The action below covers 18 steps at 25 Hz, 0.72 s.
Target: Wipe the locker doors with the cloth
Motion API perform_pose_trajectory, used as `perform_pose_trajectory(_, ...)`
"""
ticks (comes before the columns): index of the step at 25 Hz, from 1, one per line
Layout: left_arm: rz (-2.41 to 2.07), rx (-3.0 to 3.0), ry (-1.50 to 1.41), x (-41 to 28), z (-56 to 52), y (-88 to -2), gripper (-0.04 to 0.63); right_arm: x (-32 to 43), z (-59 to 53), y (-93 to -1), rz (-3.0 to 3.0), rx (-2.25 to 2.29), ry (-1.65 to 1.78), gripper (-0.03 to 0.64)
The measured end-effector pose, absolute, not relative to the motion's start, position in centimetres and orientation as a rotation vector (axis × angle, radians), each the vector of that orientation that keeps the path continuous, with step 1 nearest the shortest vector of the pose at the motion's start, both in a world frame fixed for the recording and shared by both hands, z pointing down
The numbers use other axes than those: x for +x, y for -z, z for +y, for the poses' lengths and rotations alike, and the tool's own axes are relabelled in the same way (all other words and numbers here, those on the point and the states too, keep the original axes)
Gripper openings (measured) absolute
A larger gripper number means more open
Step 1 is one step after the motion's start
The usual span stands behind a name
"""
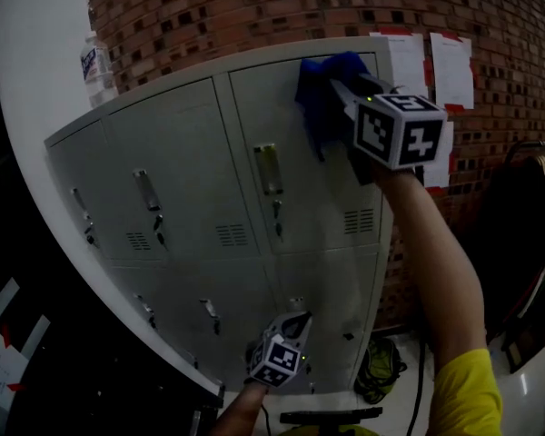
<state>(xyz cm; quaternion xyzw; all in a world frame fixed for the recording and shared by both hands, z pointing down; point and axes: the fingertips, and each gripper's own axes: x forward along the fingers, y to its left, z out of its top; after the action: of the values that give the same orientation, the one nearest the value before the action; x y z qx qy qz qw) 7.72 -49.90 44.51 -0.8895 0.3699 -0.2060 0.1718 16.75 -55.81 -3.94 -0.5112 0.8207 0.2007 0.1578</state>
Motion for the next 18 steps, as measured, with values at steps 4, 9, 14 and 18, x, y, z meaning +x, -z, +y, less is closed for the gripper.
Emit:
perform_pose_trajectory(4,1.124,-2.529,0.581,5.7,-49.9,-45.1,0.002,16.8,-57.8,5.4,2.351,-1.538,-0.502,0.067)
perform_pose_trajectory(9,1.155,-2.538,0.575,4.6,-49.8,-45.7,0.002,17.5,-58.6,-9.2,2.400,-1.595,-0.418,0.067)
perform_pose_trajectory(14,1.140,-2.540,0.585,4.5,-49.8,-45.9,0.003,18.2,-59.3,-32.8,2.431,-1.730,-0.132,0.069)
perform_pose_trajectory(18,1.101,-2.543,0.608,5.2,-49.3,-46.2,0.002,17.7,-58.4,-31.7,2.428,-1.733,-0.195,0.067)
